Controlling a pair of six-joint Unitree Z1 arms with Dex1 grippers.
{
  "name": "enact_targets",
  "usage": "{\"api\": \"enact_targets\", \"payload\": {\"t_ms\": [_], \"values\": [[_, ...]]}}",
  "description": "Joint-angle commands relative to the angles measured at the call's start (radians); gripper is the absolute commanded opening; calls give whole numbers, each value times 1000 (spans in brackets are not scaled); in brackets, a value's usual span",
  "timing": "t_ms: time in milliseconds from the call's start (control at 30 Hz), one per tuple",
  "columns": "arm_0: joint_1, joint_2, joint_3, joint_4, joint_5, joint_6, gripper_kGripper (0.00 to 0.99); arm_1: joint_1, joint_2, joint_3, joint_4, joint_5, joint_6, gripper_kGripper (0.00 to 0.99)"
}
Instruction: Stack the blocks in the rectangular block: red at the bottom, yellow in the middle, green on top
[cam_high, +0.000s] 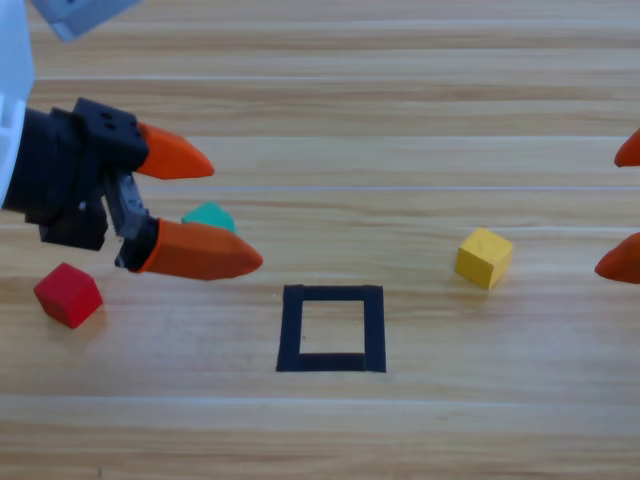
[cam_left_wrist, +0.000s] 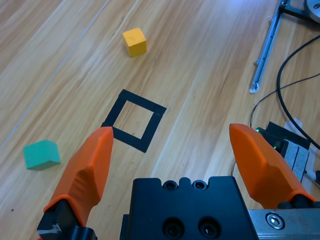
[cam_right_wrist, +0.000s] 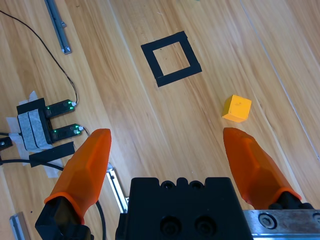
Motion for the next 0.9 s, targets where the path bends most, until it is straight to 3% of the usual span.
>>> {"api": "enact_targets", "payload": {"t_ms": [33, 367, 433, 500, 600, 700, 900], "values": [[-22, -18, 2, 19, 24, -11, 990, 22, 71, 21, -19, -3, -3, 989], [-22, -14, -3, 22, 52, -31, 990, 22, 123, 23, -27, -21, 9, 988], [-21, -12, -23, 44, 101, -59, 990, 22, 135, 21, -33, -52, 25, 988], [-10, -8, -73, 102, 191, -114, 990, 22, 150, 18, -56, -117, 46, 989], [73, 17, -202, 225, 257, -195, 990, 2, 200, -3, -54, -201, 49, 989], [183, 104, -359, 386, 266, -235, 990, -55, 313, -78, -22, -244, 34, 988], [369, 351, -555, 624, 271, -252, 990, -115, 615, -299, 104, -255, 23, 985]]}}
